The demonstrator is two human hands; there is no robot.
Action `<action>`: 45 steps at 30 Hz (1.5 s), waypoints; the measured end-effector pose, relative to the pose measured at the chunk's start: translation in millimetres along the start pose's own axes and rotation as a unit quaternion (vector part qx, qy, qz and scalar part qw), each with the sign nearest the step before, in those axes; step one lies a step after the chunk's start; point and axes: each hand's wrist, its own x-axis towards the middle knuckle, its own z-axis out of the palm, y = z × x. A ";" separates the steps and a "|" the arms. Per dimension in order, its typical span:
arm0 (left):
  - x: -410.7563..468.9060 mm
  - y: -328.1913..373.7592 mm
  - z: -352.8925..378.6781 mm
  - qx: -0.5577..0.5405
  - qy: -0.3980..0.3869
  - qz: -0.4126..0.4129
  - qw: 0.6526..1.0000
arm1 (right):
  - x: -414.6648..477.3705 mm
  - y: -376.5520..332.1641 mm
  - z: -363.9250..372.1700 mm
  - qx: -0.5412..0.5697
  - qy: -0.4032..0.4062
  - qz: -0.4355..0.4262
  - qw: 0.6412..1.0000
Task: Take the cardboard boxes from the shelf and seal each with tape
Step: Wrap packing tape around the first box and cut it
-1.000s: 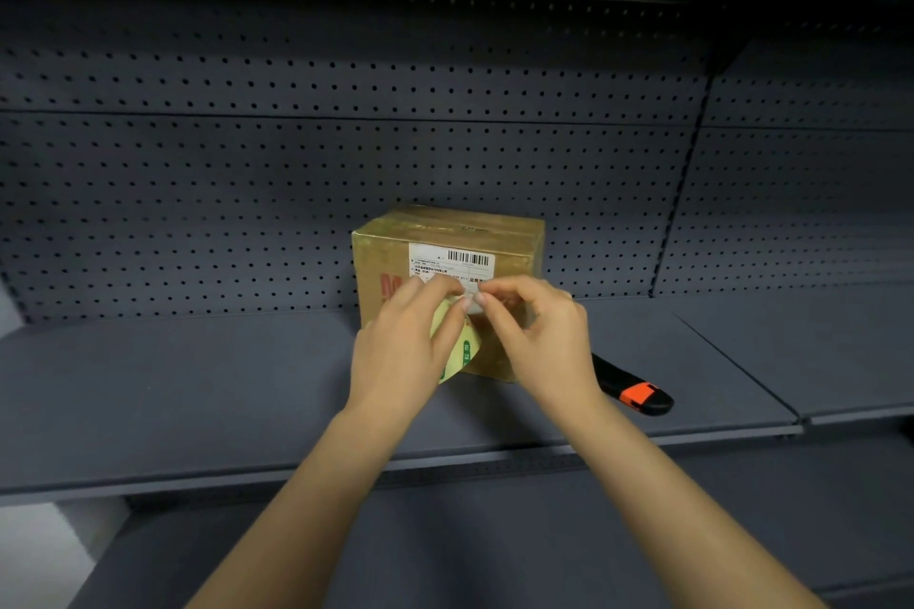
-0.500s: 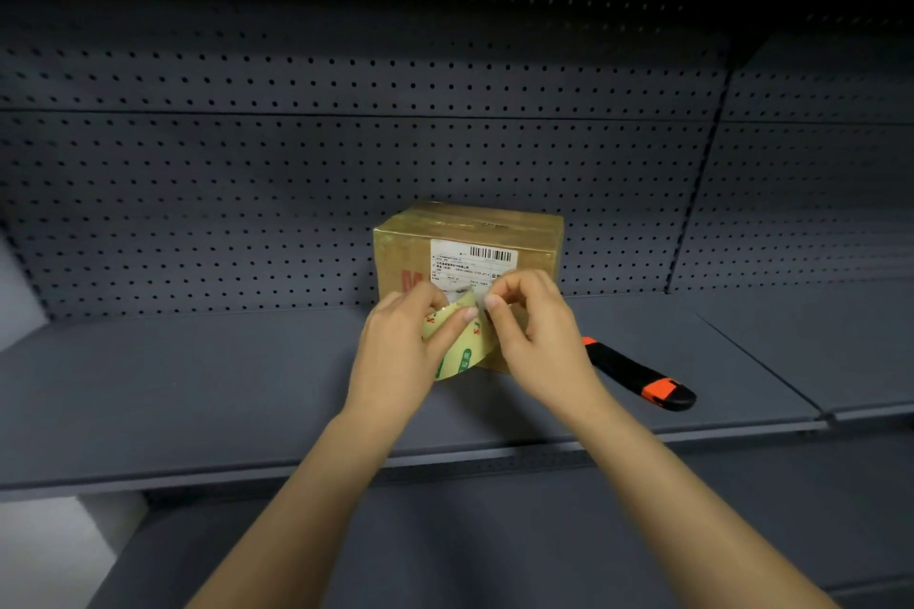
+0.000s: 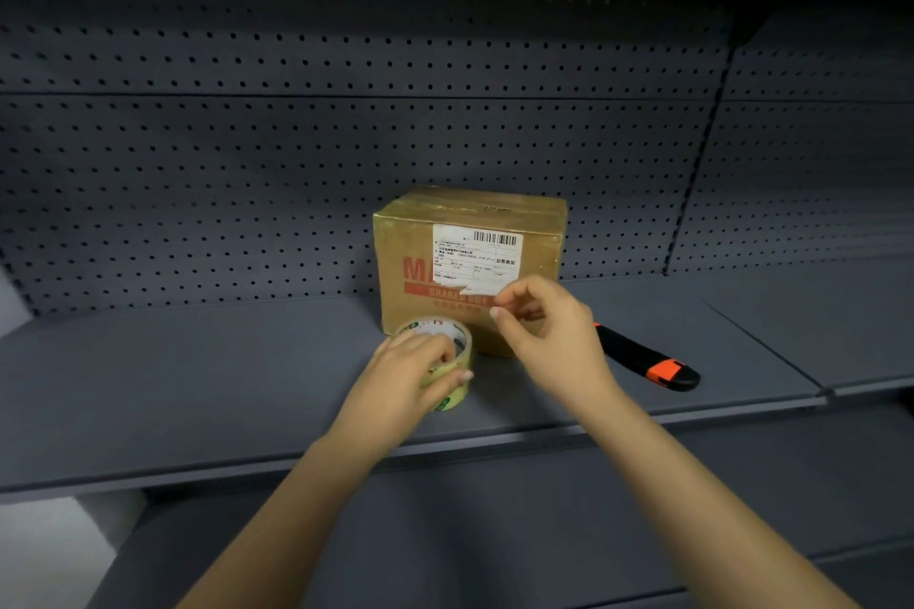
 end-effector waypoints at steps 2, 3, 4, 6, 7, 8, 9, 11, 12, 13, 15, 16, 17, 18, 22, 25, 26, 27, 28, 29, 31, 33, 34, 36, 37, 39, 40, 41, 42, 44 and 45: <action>1.3 2.7 0.9 -0.007 0.018 -0.003 1.000 | 0.3 2.6 -7.7 -0.006 -0.002 0.012 1.000; 4.2 5.8 -0.1 -0.017 0.036 -0.002 0.999 | 1.0 4.3 -12.3 -0.008 0.001 0.017 1.000; 8.2 10.5 -2.5 -0.022 0.056 0.003 0.998 | 1.7 7.0 -17.7 -0.012 0.006 0.022 1.000; 21.3 22.1 -6.6 -0.019 0.091 0.013 0.996 | 5.0 12.8 -28.3 -0.014 0.016 0.030 0.999; 29.7 29.0 -7.6 -0.018 0.108 0.019 0.994 | 7.4 16.1 -34.6 -0.013 0.021 0.034 0.999; 38.3 35.3 -7.9 -0.017 0.121 0.024 0.992 | 10.5 19.2 -40.3 -0.014 0.025 0.036 0.999; 47.0 42.0 -7.7 -0.015 0.134 0.030 0.990 | 14.0 22.4 -46.1 -0.016 0.028 0.036 0.999; 65.6 54.5 -3.6 -0.001 0.160 0.041 0.986 | 22.9 31.7 -57.9 -0.018 0.032 0.033 0.999; 74.8 60.1 -1.1 0.010 0.173 0.042 0.984 | 28.5 37.4 -62.8 -0.019 0.034 0.029 0.999; 83.8 64.4 2.1 0.020 0.184 0.040 0.982 | 34.7 43.4 -66.9 -0.024 0.037 0.022 0.999; 101.1 71.3 9.2 0.033 0.192 0.024 0.981 | 49.2 56.2 -73.3 -0.041 0.038 -0.008 0.998; 108.3 73.9 13.0 0.037 0.187 0.013 0.982 | 56.8 61.8 -75.5 -0.049 0.032 -0.029 0.998; 113.7 75.9 17.4 0.042 0.179 0.000 0.983 | 64.4 67.2 -77.0 -0.054 0.020 -0.053 0.997; 117.4 77.3 21.9 0.049 0.169 -0.014 0.984 | 71.8 72.2 -77.7 -0.055 0.003 -0.075 0.996; 121.4 77.9 29.1 0.055 0.169 -0.039 0.983 | 100.3 90.8 -76.3 -0.076 -0.100 -0.168 0.978; 123.2 76.9 16.5 0.019 0.154 -0.033 0.987 | 114.3 96.6 -76.6 -0.052 -0.151 -0.225 0.961; 122.4 76.4 10.8 -0.001 0.142 -0.030 0.989 | 117.4 95.9 -77.1 -0.035 -0.157 -0.240 0.957; 120.1 75.8 5.7 -0.020 0.134 -0.027 0.990 | 119.4 93.6 -77.2 -0.020 -0.162 -0.257 0.952; 116.9 75.2 0.9 -0.034 0.131 -0.025 0.991 | 120.3 90.1 -76.7 -0.008 -0.168 -0.274 0.947; 112.4 73.6 -2.8 -0.045 0.130 -0.024 0.990 | 120.4 86.2 -75.5 0.001 -0.177 -0.289 0.941; 101.8 70.1 -7.2 -0.058 0.137 -0.030 0.988 | 117.9 77.3 -71.0 0.016 -0.198 -0.288 0.937; 90.0 71.5 -3.2 -0.053 0.164 -0.065 0.983 | 112.0 70.1 -64.6 0.029 -0.198 -0.260 0.945; 84.5 75.1 2.6 -0.048 0.187 -0.090 0.977 | 108.4 67.5 -61.4 0.036 -0.186 -0.251 0.949; 75.4 86.8 19.9 -0.033 0.245 -0.135 0.960 | 100.8 62.0 -54.5 0.049 -0.158 -0.246 0.955; 71.4 93.4 29.8 -0.029 0.273 -0.159 0.949 | 96.4 58.6 -50.7 0.049 -0.146 -0.247 0.957; 65.5 107.0 44.4 -0.051 0.304 -0.230 0.923 | 88.0 50.8 -42.0 0.041 -0.121 -0.245 0.961; 64.6 112.9 48.8 -0.078 0.303 -0.267 0.911 | 84.4 46.9 -38.3 0.038 -0.110 -0.238 0.964; 64.0 116.2 52.4 -0.096 0.296 -0.293 0.904 | 81.1 43.7 -35.3 0.035 -0.101 -0.232 0.967; 63.8 117.9 55.5 -0.097 0.291 -0.306 0.901 | 78.4 41.2 -33.2 0.033 -0.094 -0.227 0.969; 63.3 115.9 61.9 -0.069 0.303 -0.300 0.902 | 76.3 39.6 -32.2 0.028 -0.090 -0.223 0.970; 61.7 114.2 65.1 -0.059 0.312 -0.295 0.901 | 75.8 39.9 -32.8 0.025 -0.089 -0.226 0.970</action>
